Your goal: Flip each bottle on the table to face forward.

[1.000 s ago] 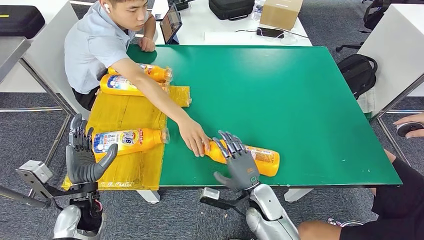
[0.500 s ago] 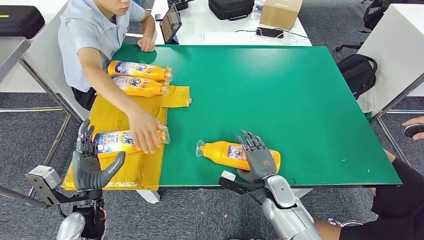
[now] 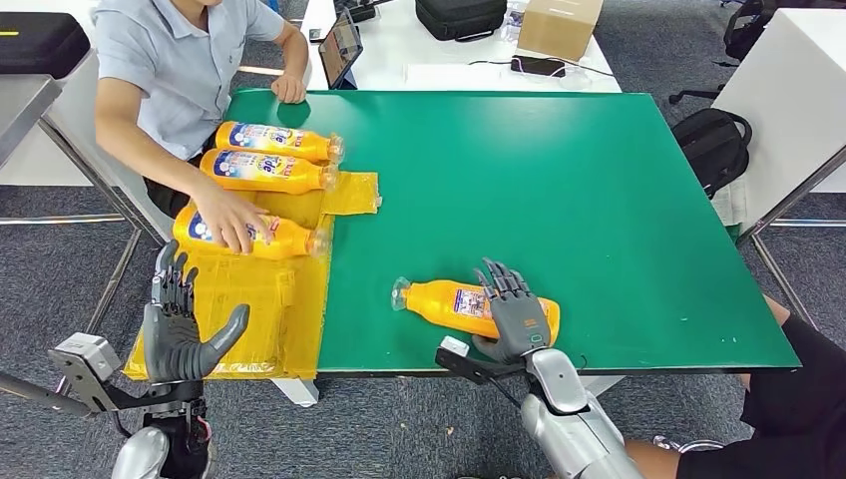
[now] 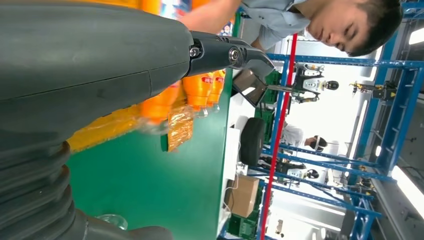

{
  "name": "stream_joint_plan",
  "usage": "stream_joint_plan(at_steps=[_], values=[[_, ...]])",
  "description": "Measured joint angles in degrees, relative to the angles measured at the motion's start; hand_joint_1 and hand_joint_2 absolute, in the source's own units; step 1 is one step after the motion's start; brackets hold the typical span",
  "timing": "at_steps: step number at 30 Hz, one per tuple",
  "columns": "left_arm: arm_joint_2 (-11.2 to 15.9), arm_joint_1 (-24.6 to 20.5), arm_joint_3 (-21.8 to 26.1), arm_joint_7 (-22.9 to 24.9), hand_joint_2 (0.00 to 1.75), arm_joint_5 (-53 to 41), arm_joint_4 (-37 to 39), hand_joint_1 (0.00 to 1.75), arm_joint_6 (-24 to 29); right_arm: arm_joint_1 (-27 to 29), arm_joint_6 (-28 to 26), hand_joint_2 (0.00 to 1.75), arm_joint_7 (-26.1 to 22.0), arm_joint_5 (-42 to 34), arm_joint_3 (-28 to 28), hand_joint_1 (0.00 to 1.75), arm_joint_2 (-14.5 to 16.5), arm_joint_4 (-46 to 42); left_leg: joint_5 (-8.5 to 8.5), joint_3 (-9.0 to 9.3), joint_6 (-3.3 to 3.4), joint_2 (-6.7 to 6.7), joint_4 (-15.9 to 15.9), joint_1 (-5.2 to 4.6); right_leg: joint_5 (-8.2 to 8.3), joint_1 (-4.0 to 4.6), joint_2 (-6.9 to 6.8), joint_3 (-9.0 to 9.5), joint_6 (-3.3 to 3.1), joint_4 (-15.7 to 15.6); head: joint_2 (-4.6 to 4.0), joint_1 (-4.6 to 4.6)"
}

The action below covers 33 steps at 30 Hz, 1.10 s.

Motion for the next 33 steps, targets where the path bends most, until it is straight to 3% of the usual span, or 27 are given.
stream_joint_plan(at_steps=[7, 12, 16, 20, 22, 33], values=[[-0.10, 2.90, 0.33, 1.83, 1.75, -2.19, -2.81, 0.00, -0.85, 1.88, 8.58, 1.75, 10.06, 5.15, 0.18, 0.00, -0.02, -4.29, -0.30, 0.49, -0.03, -0.02, -0.01, 0.00, -0.39, 0.00, -0.01, -0.14, -0.06, -0.07, 0.00, 0.02], [-0.20, 5.45, 1.32, 2.40, 1.75, -3.42, -4.78, 0.00, -1.86, 6.77, 11.62, 1.75, 12.35, 6.97, 0.54, 0.00, -1.24, -12.08, -0.35, 0.63, 0.05, -0.15, -0.01, -0.01, -0.43, -0.01, -0.05, 0.13, 0.06, -0.06, 0.00, 0.01], [-0.21, 5.82, 1.76, 2.83, 1.75, -3.70, -5.14, 0.00, -2.39, 9.36, 14.77, 1.75, 13.05, 6.64, 0.67, 0.30, -2.82, -17.12, -0.37, 0.64, 0.06, -0.14, 0.00, -0.02, -0.40, -0.01, -0.04, 0.57, 0.11, -0.06, 0.00, 0.00], [-0.21, 5.80, 1.93, 2.90, 1.75, -3.80, -5.15, 0.00, -2.67, 10.76, 16.58, 1.75, 13.15, 6.30, 0.67, 1.47, -4.28, -19.43, -0.41, 0.63, 0.04, -0.13, 0.00, -0.02, -0.42, -0.01, -0.04, 0.58, 0.11, -0.06, 0.00, 0.00], [-0.21, 5.80, 2.05, 2.91, 1.75, -3.85, -5.16, 0.00, -2.85, 11.37, 16.88, 1.75, 13.20, 6.24, 0.62, 1.52, -4.91, -20.14, -0.43, 0.64, 0.04, -0.13, 0.00, -0.01, -0.44, -0.01, -0.04, 0.45, 0.11, -0.07, 0.00, 0.01], [-0.21, 6.32, 2.80, 3.33, 1.75, -3.97, -5.37, 0.00, -4.12, 16.26, 18.94, 1.75, 15.92, 5.00, -0.89, 1.39, -8.74, -26.20, -0.59, 0.75, 0.05, -0.21, 0.00, -0.02, -0.59, -0.02, -0.05, 0.42, 0.21, -0.08, 0.00, 0.01]])
